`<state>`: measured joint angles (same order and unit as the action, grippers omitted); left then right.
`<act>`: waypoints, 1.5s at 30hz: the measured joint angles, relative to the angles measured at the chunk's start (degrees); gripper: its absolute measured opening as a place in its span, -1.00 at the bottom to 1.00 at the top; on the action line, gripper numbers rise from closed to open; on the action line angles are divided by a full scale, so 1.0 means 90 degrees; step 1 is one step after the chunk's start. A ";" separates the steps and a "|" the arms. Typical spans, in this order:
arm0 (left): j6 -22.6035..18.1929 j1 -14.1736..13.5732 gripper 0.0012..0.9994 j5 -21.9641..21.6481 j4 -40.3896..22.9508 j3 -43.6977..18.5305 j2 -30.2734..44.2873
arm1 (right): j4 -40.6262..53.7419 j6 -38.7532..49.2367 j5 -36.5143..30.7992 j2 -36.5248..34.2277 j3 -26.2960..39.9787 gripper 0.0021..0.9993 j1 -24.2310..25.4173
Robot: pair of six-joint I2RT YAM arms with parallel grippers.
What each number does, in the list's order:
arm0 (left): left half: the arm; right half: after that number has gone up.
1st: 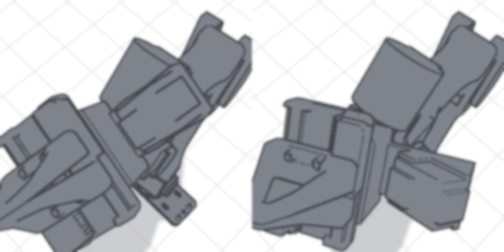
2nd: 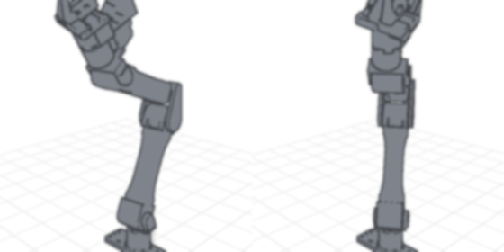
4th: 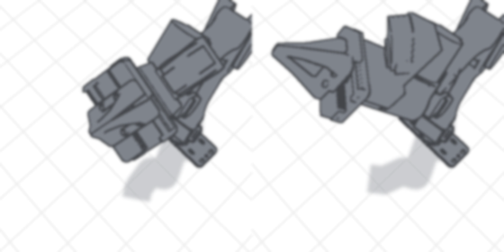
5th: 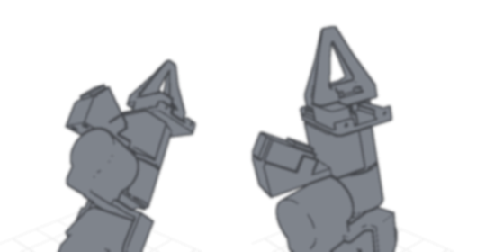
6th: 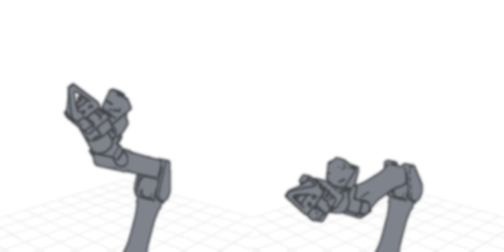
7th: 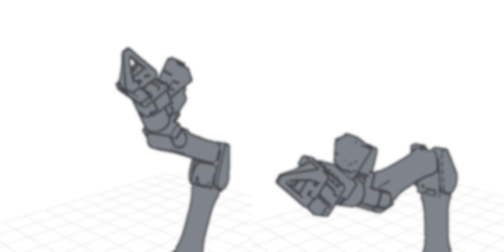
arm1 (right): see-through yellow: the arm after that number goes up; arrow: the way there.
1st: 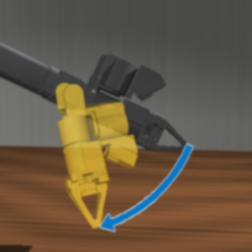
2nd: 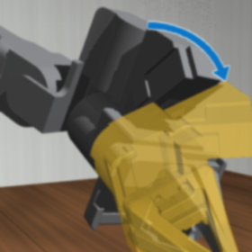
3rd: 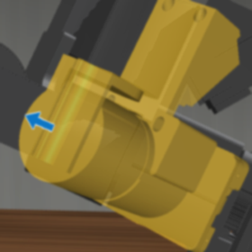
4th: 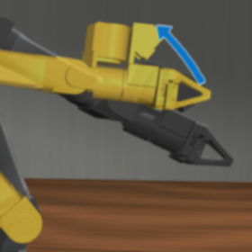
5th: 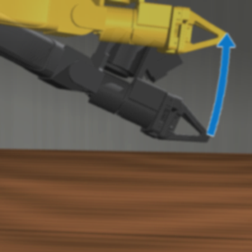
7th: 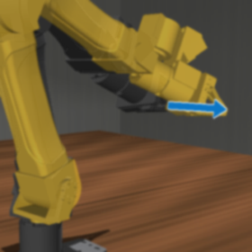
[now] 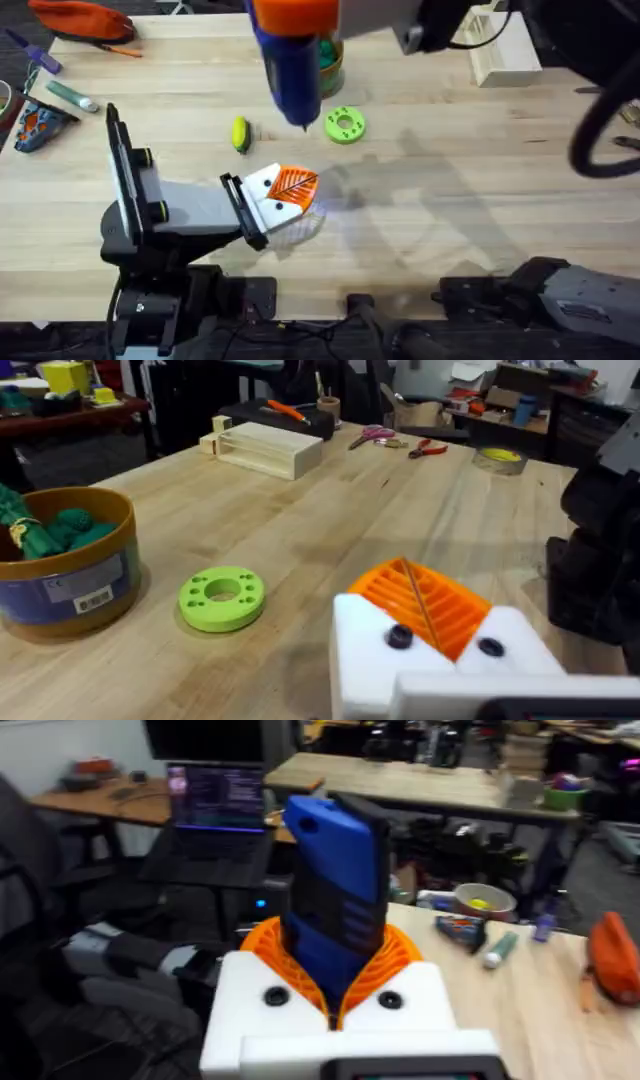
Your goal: Pick up the gripper from the table and insert it into the empty holder that is missing its gripper. Then pick up a screw, insert it into the mounting hole, and use the screwdriver to tighten it. Finally, clean up the table by picking up the vegetable and placing it into the bucket.
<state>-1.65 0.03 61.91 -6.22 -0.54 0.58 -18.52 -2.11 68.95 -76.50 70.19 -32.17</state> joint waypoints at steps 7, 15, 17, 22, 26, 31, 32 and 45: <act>0.0000 0.0000 -0.98 0.0000 0.0000 0.0000 0.0000 | -0.0020 0.0024 0.0301 -0.0125 -0.0015 -0.96 -0.0072; 0.0000 0.0000 -0.98 0.0000 0.0000 0.0000 0.0000 | -0.0830 -0.0130 0.0242 -0.0126 -0.0664 -0.96 -0.0079; 0.0000 0.0000 -0.98 0.0000 0.0000 0.0000 0.0000 | -0.1435 -0.0383 0.0172 -0.0125 -0.0924 -0.96 -0.0079; 0.0000 0.0000 -0.98 0.0000 0.0000 0.0000 0.0000 | -0.3715 -0.1308 -0.0048 -0.0128 -0.1698 -0.96 -0.0079; 0.0000 0.0000 -0.98 0.0000 0.0000 0.0000 0.0000 | -0.4482 -0.1914 -0.0088 -0.0125 -0.1941 -0.96 -0.0079; 0.0000 0.0000 -0.98 0.0000 0.0000 0.0000 0.0000 | -0.4491 -0.2239 -0.0121 -0.0125 -0.1987 -0.96 -0.0142; 0.0000 0.0000 -0.98 0.0000 0.0000 0.0000 0.0000 | -0.4493 -0.2263 -0.0134 -0.0128 -0.1987 -0.96 -0.0187; 0.0000 0.0000 -0.98 0.0000 0.0000 0.0000 0.0000 | -0.4513 -0.2146 -0.0195 -0.0125 -0.1987 -0.96 -0.0520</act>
<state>-1.65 0.03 61.91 -6.22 -0.54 0.58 -59.13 -21.42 67.19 -77.62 52.31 -36.85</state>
